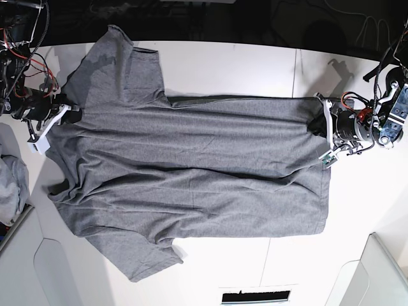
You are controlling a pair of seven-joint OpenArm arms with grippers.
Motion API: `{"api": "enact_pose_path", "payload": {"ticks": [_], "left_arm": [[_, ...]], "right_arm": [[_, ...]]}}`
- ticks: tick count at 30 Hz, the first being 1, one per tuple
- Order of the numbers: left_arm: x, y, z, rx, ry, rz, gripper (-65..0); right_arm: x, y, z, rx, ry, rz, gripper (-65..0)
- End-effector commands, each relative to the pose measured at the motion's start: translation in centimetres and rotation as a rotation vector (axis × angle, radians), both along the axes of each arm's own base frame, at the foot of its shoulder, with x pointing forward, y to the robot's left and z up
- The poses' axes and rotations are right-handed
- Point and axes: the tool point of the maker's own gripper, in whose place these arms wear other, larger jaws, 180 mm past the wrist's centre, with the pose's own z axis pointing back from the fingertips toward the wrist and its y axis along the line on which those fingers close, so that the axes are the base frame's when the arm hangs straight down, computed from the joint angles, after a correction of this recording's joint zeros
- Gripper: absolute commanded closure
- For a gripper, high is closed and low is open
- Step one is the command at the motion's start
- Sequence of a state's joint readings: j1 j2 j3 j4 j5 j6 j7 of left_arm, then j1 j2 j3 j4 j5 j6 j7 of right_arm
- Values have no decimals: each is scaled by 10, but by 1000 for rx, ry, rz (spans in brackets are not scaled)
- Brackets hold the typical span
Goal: Layout the t-shirt on the table in an organized manner, then fold the t-shirt properly
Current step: 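Release the shirt with both grippers and move them to the shirt's shoulder edge, then grasp the shirt's collar-side edge with both grippers and lift it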
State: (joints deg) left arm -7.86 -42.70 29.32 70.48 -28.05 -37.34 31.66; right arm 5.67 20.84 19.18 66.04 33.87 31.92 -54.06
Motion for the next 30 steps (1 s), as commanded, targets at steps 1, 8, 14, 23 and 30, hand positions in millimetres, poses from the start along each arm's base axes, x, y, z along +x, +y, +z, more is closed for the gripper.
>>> {"api": "enact_pose_path", "payload": {"ticks": [1,8,14,23,30], "left_arm": [[3,17,8,58,-4,-3,-62],[25,-6,66,-44,-105,-33,-204],[28,5,91,-179,-117,82,-227],[-13,38,88,-311,-54,315,-330],[-32,57,59,-370,-16,507,-338]], "right_arm": [[10,-9,11,-5,-37,-17,0],[24,-21,48,29,-127,-54,0],[-1,-43,71,38,-148,-103,-167],[-96,-54,48,13,1,-99,-304],[-120,-47,38,38,50,-107,-336]]}}
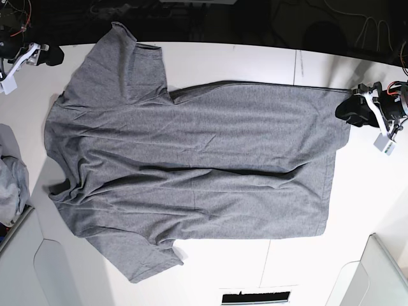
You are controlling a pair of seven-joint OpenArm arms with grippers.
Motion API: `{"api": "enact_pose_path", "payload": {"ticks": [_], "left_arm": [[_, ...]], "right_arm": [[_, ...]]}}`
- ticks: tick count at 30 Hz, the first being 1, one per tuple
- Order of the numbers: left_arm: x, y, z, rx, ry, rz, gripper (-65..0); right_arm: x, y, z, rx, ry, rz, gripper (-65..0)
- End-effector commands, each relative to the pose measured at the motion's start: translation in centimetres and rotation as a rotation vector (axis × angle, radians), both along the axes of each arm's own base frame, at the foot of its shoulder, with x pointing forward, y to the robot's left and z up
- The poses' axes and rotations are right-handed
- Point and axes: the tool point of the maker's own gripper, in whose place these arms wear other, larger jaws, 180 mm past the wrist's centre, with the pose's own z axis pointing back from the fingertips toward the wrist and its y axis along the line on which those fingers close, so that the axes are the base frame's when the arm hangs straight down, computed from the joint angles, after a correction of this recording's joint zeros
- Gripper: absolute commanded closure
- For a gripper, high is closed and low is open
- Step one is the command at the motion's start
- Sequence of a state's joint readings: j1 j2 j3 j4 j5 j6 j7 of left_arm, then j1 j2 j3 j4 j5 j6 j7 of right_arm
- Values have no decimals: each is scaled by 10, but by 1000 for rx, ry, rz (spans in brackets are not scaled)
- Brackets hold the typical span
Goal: Layout the t-shirt on the table in an organized manner, then fold the t-shirt properly
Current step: 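Grasp the shirt's collar-side edge with both grippers and lift it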
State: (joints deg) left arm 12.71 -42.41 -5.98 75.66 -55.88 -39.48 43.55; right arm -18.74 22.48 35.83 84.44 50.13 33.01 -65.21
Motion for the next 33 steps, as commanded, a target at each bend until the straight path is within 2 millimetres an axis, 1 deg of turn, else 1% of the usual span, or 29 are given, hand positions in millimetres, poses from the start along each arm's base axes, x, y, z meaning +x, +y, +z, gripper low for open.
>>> {"api": "enact_pose_path", "payload": {"ticks": [1,4,6,9,15,17,19,23,25,27,33], "left_arm": [[4,6,4,-12,-19,21,-340],[-4,8,-13,-46,8,82,-347],[-8,7,-20,-58,25,99,-347],[-9,4,-22,-66,29,104,-347],[-9,7,-22,-47,23,101,-347],[-5,14,-18,-44,8,121,-347],[0,23,-7,-55,-10,154,-347],[14,48,18,-78,-88,247,-346],[13,56,20,-62,-94,264,-347],[9,59,14,-42,-79,269,-347],[-4,65,-18,-11,-73,336,-347]], "right_arm": [[7,-4,8,-4,-38,0,-336],[10,3,6,8,-49,-1,-336],[9,11,1,11,-37,18,-336],[6,26,-8,15,-18,55,-336],[7,63,-17,83,-22,88,-336],[8,76,-19,110,-25,90,-336],[8,85,-21,127,-26,85,-336],[6,94,-24,143,-23,79,-336],[7,94,-23,146,-27,77,-336],[9,95,-22,153,-34,75,-336],[10,95,-21,156,-37,74,-336]]}}
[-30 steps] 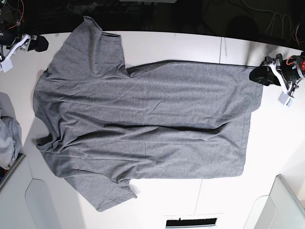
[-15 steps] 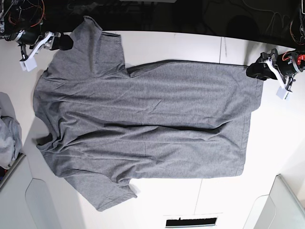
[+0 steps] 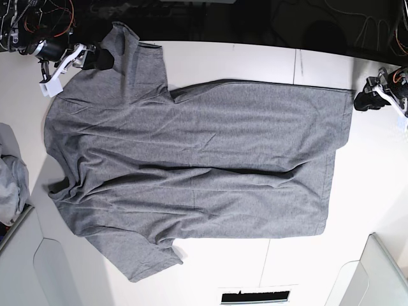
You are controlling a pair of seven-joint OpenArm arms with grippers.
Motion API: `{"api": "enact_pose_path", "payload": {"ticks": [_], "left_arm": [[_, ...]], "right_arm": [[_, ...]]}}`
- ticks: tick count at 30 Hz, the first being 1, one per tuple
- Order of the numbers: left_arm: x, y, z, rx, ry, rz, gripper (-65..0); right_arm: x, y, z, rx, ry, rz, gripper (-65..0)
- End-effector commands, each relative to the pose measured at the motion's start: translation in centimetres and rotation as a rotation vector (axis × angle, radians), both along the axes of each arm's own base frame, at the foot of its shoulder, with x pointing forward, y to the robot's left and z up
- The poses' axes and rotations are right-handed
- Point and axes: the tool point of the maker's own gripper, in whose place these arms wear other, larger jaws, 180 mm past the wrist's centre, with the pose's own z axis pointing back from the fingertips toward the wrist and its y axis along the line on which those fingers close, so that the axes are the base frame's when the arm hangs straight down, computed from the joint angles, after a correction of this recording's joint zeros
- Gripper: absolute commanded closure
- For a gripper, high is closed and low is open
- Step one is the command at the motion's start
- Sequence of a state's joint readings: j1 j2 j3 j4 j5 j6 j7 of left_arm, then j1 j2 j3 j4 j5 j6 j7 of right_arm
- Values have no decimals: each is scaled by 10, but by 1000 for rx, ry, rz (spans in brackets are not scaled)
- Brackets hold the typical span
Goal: Layout the t-shirt on the table in an organized manner, then fold the t-shirt properly
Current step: 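Grasp the shirt's collar-side edge with both grippers and lift it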
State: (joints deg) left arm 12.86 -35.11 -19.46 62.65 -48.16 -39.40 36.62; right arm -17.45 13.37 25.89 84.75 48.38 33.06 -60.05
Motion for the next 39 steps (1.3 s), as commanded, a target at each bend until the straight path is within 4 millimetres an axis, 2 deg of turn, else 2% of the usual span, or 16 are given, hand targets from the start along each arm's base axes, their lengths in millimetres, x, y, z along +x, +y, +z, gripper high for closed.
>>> {"api": "enact_pose_path", "payload": {"ticks": [1,10,15,16,18,19,21,22,27,34,39], "left_arm": [[10,4,10,15,-44,-12,-347],[-11,-37,-23,20,76,-167,-346],[-19,-43,-31,38,114,-211,-345],[-19,-43,-31,38,114,-211,-327],[-21,-43,-32,37,117,-211,-208],[-23,-43,-32,36,118,-210,-131],[-26,-45,-33,30,117,-207,0],[-29,-45,-32,28,118,-208,0],[-32,-44,-16,37,80,-241,0],[-39,-60,19,16,21,-327,0],[-26,-44,47,51,-56,-292,0]], "right_arm": [[0,-7,1,-25,1,11,-336],[0,-7,1,-26,1,11,-336],[0,-7,1,-25,1,11,-334],[0,-6,2,-23,0,10,-333],[0,-6,2,-22,-1,10,-256],[0,-6,2,-22,-1,10,-187],[0,-6,2,-22,-1,9,-3],[0,-6,2,-22,0,9,0],[-2,-4,6,-14,-8,23,0],[-14,9,34,-7,-60,99,0],[-28,9,56,-54,-101,133,0]]}}
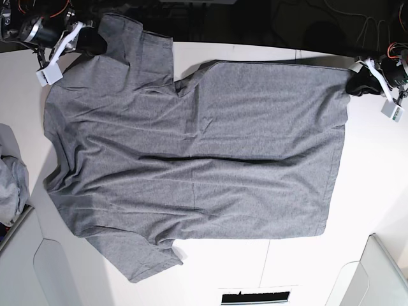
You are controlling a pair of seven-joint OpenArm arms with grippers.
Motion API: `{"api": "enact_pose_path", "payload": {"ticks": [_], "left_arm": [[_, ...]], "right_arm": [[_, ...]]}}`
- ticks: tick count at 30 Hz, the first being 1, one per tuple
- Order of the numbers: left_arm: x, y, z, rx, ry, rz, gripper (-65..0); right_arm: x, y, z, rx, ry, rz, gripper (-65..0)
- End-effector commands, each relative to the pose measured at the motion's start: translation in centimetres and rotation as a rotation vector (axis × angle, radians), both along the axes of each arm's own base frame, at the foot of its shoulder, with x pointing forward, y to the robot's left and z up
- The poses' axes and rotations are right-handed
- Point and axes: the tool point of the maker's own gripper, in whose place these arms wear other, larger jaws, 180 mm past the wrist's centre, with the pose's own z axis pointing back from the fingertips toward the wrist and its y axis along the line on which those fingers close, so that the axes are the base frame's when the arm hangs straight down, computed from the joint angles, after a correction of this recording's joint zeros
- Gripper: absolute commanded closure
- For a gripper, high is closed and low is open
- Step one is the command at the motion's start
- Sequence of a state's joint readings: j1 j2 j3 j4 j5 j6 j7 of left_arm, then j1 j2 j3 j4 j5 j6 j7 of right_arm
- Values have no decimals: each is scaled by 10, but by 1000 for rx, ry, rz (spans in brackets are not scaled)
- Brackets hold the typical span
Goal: Layout the t-shirt on the table in an organized manner, then fold the t-shirt properly
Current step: 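Grasp the shirt's collar-side edge with both grippers and lift it, then fold the lifted edge over the shirt body and release both grippers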
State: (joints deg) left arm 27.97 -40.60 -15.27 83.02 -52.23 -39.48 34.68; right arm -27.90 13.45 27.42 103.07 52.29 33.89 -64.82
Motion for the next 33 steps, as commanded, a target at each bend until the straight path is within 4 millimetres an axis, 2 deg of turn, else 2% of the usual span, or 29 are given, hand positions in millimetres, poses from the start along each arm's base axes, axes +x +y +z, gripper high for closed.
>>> {"api": "enact_pose_path", "payload": {"ticks": [1,6,12,17,21,27,33], "left_arm": [[9,7,15,1,-33,2,0],[19,17,40,-63,-63,67,0],[28,19,52,-80,-115,86,0],[47,24,65,-63,-215,100,0],[62,28,66,-8,-241,80,0],[76,27,53,-8,-234,78,0],[101,26,32,20,-229,65,0]], "right_arm": [[3,-4,13,-3,-42,4,0],[0,-15,38,-56,-104,-7,0],[10,-33,61,-119,-186,-39,0],[41,-42,72,-149,-284,-63,0],[67,-47,76,-146,-338,-90,0],[107,-57,76,-93,-386,-150,0],[148,-65,75,-20,-417,-216,0]]}}
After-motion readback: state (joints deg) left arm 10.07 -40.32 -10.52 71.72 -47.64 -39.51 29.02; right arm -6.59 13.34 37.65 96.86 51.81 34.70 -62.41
